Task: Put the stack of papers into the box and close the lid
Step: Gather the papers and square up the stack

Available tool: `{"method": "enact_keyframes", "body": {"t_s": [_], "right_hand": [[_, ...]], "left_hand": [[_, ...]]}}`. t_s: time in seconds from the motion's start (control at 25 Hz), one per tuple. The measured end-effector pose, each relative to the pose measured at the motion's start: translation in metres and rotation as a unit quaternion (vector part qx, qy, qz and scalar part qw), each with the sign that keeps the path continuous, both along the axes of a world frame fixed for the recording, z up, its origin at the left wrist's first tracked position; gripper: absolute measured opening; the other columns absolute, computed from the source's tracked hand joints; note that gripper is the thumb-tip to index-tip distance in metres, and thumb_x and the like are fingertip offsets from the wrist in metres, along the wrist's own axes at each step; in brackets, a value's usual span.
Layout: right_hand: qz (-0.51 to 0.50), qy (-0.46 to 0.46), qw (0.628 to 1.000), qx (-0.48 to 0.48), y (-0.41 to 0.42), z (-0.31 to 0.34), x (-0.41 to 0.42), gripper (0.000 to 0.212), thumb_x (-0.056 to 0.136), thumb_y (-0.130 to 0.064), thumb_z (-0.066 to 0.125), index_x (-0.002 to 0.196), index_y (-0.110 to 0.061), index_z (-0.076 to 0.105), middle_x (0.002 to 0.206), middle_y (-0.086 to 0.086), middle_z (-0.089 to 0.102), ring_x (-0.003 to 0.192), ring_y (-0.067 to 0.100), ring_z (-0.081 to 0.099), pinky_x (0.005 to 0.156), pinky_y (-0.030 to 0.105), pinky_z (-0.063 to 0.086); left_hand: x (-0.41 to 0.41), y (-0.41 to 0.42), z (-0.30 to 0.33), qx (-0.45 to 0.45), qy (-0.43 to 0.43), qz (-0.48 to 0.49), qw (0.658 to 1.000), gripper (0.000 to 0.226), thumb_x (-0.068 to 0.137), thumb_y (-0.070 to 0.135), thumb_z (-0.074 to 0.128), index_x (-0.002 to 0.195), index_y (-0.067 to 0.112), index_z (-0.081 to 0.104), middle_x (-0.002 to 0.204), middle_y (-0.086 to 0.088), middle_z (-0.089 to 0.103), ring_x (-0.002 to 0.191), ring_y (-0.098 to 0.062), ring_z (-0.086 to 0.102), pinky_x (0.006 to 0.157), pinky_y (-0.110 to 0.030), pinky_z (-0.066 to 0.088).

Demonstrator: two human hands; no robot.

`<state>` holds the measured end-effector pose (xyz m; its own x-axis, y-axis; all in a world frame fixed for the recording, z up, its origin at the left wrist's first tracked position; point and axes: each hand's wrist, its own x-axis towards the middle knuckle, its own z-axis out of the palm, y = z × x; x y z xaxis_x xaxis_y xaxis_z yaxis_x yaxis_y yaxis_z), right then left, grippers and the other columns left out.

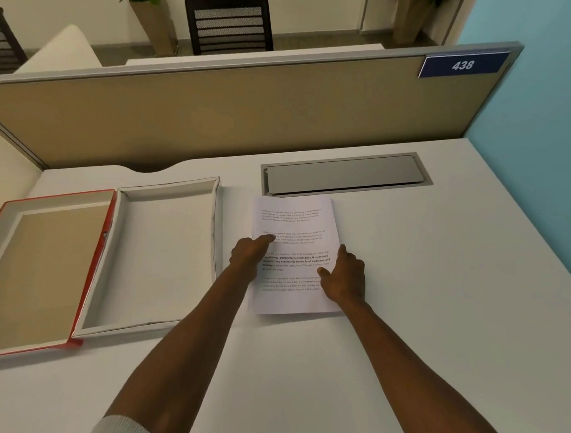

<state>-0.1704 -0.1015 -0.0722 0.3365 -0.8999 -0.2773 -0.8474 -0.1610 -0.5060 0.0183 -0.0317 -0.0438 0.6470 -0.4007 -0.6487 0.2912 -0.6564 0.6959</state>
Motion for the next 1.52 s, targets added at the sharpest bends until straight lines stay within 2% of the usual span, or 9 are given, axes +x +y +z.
{"method": "enact_keyframes", "body": {"t_s": [0.12, 0.32, 0.6, 0.72, 0.88, 1.08, 1.2, 1.32, 1.52], "right_hand": [[-0.003, -0.003, 1.0, 0.003, 0.0, 0.0, 0.0, 0.081, 0.09, -0.035, 0.07, 0.153, -0.008, 0.026, 0.145, 0.015, 0.047, 0.134, 0.032, 0.041, 0.104, 0.043, 0.045], [-0.005, -0.012, 1.0, -0.003, 0.001, 0.001, -0.002, 0.079, 0.09, -0.034, 0.07, 0.151, -0.007, 0.029, 0.143, 0.015, 0.049, 0.132, 0.032, 0.043, 0.103, 0.043, 0.046], [-0.032, -0.106, 0.993, 0.031, -0.014, -0.005, -0.015, 0.085, 0.082, -0.045, 0.076, 0.149, -0.009, 0.039, 0.138, 0.014, 0.054, 0.126, 0.031, 0.052, 0.102, 0.04, 0.048], [-0.129, -0.284, 0.936, 0.16, -0.034, 0.013, -0.024, 0.09, 0.078, -0.06, 0.073, 0.15, -0.015, 0.04, 0.138, 0.008, 0.056, 0.122, 0.026, 0.059, 0.094, 0.034, 0.048], [-0.088, -0.49, 0.823, 0.273, -0.049, 0.044, -0.024, 0.049, 0.086, -0.037, 0.074, 0.129, -0.016, 0.061, 0.121, 0.011, 0.072, 0.103, 0.033, 0.072, 0.083, 0.05, 0.06], [-0.092, -0.513, 0.849, 0.088, -0.03, 0.069, -0.017, 0.025, 0.088, -0.04, 0.071, 0.11, -0.034, 0.06, 0.098, -0.006, 0.075, 0.086, 0.018, 0.075, 0.065, 0.034, 0.064], [-0.051, -0.514, 0.856, 0.023, -0.023, 0.083, -0.014, 0.028, 0.086, -0.049, 0.069, 0.111, -0.046, 0.056, 0.101, -0.011, 0.072, 0.09, 0.01, 0.073, 0.065, 0.027, 0.063], [-0.036, -0.501, 0.865, 0.01, -0.014, 0.077, -0.018, 0.037, 0.083, -0.052, 0.069, 0.115, -0.037, 0.061, 0.105, -0.009, 0.072, 0.094, 0.012, 0.072, 0.068, 0.028, 0.062], [-0.004, -0.485, 0.875, 0.018, -0.013, 0.062, -0.038, 0.058, 0.079, -0.031, 0.077, 0.131, -0.025, 0.054, 0.11, -0.013, 0.07, 0.103, 0.007, 0.067, 0.077, 0.022, 0.06]], "left_hand": [[0.0, -0.001, 0.001, -0.04, -0.004, -0.02, 0.999, 0.041, 0.089, 0.04, 0.071, 0.117, 0.015, 0.056, 0.111, -0.007, 0.068, 0.086, -0.023, 0.066, 0.082, -0.043, 0.055], [0.01, -0.013, 0.02, -0.055, 0.11, -0.05, 0.991, 0.044, 0.09, 0.038, 0.071, 0.127, 0.02, 0.054, 0.115, -0.012, 0.067, 0.099, -0.033, 0.068, 0.09, -0.053, 0.056], [-0.024, -0.007, 0.027, -0.098, -0.135, -0.083, 0.982, 0.037, 0.092, 0.042, 0.067, 0.123, 0.026, 0.056, 0.119, -0.005, 0.072, 0.094, -0.029, 0.075, 0.088, -0.049, 0.062], [-0.039, 0.014, 0.034, -0.194, -0.172, -0.116, 0.959, 0.05, 0.087, 0.049, 0.066, 0.132, 0.03, 0.056, 0.123, 0.002, 0.071, 0.096, -0.025, 0.074, 0.084, -0.046, 0.064], [-0.044, 0.033, 0.04, -0.289, -0.178, -0.143, 0.93, 0.046, 0.088, 0.044, 0.066, 0.133, 0.035, 0.057, 0.12, 0.011, 0.07, 0.097, -0.018, 0.074, 0.08, -0.04, 0.066], [-0.046, 0.039, 0.056, -0.327, -0.217, -0.11, 0.913, 0.039, 0.089, 0.044, 0.064, 0.122, 0.057, 0.047, 0.119, 0.02, 0.066, 0.102, -0.018, 0.072, 0.081, -0.036, 0.065], [-0.043, 0.04, 0.057, -0.342, -0.209, -0.087, 0.912, 0.046, 0.091, 0.039, 0.063, 0.135, 0.04, 0.049, 0.125, 0.008, 0.066, 0.112, -0.024, 0.068, 0.087, -0.044, 0.064], [-0.046, 0.048, 0.048, -0.326, -0.199, -0.082, 0.92, 0.058, 0.089, 0.037, 0.066, 0.143, 0.024, 0.047, 0.128, 0.004, 0.066, 0.117, -0.021, 0.066, 0.092, -0.05, 0.061], [-0.05, 0.058, 0.038, -0.317, -0.192, -0.104, 0.923, 0.061, 0.087, 0.036, 0.07, 0.143, 0.031, 0.048, 0.125, 0.016, 0.067, 0.117, -0.01, 0.065, 0.094, -0.043, 0.061]]}}
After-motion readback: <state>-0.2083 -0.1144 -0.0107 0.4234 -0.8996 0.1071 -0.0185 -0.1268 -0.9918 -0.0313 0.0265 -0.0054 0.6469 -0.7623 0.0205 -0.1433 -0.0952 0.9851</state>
